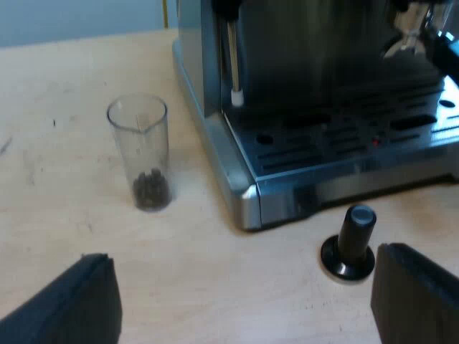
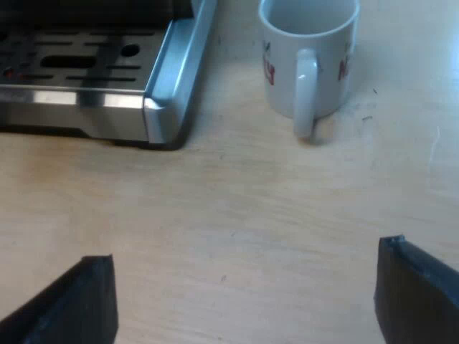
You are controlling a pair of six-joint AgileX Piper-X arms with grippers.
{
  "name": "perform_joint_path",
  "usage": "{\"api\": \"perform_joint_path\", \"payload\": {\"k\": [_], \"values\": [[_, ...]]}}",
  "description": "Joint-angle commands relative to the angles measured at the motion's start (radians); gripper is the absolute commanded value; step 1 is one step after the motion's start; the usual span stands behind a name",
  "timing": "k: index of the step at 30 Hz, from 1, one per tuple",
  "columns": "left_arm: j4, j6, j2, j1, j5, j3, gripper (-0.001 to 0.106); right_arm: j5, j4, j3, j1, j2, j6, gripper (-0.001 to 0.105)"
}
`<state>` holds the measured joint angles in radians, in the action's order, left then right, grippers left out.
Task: Pour the beans into the coffee machine
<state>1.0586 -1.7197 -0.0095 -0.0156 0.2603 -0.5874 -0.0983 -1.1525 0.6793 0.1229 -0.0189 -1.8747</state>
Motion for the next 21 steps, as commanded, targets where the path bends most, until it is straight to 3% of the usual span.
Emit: {"api": "perform_joint_path", "payload": {"k": [1,13,21], "values": [[-0.017,-0.012,0.033,-0.005,0.001,-0.032,0.074,-0.033,-0.019,0.052,-0.004,-0.044,-0.03,0.079],[-0.073,-0.012,0.209,-0.005,-0.001,-0.081,0.074,-0.23,-0.019,0.271,0.065,-0.276,-0.047,0.079],[-0.093,-0.012,0.236,-0.005,-0.004,-0.081,0.074,-0.288,0.017,0.389,0.198,-0.411,-0.09,0.079]]}}
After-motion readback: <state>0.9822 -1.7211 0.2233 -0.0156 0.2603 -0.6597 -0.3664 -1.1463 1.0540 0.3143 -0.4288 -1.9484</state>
